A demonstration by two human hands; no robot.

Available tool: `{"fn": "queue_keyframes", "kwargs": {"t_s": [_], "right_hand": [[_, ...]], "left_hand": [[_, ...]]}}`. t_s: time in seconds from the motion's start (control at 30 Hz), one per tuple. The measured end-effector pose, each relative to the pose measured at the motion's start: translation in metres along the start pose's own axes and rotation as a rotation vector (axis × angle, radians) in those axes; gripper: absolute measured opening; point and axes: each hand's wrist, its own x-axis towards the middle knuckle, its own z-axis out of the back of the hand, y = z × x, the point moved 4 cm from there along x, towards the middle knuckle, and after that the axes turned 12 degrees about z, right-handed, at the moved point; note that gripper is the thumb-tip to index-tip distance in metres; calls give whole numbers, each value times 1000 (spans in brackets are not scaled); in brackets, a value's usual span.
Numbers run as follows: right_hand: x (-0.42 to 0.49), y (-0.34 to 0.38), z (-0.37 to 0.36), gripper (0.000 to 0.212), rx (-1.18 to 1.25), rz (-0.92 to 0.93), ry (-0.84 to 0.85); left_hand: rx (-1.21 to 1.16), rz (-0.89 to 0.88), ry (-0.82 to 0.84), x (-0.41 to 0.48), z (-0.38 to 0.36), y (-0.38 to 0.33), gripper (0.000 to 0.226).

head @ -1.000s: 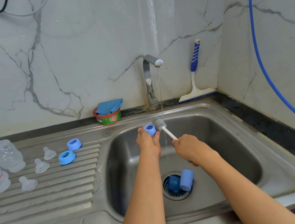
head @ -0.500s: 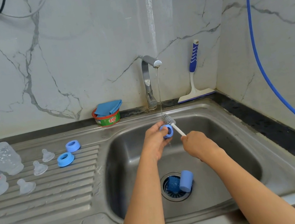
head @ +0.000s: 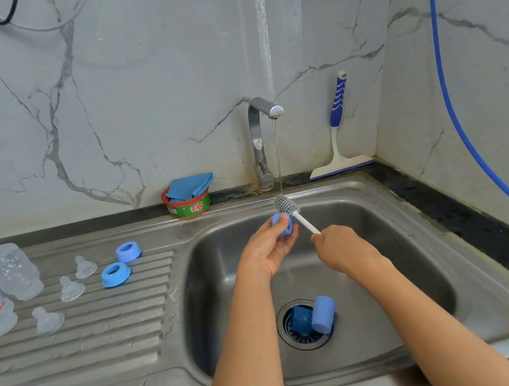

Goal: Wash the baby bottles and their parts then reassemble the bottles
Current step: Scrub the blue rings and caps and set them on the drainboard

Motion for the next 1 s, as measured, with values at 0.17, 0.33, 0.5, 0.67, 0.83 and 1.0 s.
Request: {"fn": "queue_keyframes", "kwargs": {"t_s": [0.17, 0.33, 0.5, 0.67, 0.83, 1.0], "right_hand": [[-3, 6, 3, 36, -14, -23, 61], [-14, 17, 7, 31, -20, 41, 113], [-13, 19, 7, 31, 2, 35, 97], [-10, 15, 8, 35, -18, 26, 50], [-6, 13, 4, 33, -37, 31, 61], [-15, 25, -1, 34, -66, 53, 181]], "left_hand": [[84, -157, -112, 2, 5, -2, 39], [-50, -257, -276, 0, 22, -11, 47], [-45, -209, -192, -2, 9, -11, 20], [-41, -179, -206, 2, 7, -12, 6], [-48, -159, -247, 3, 8, -6, 28], [-236, -187, -310, 5, 21, -10, 34]]}}
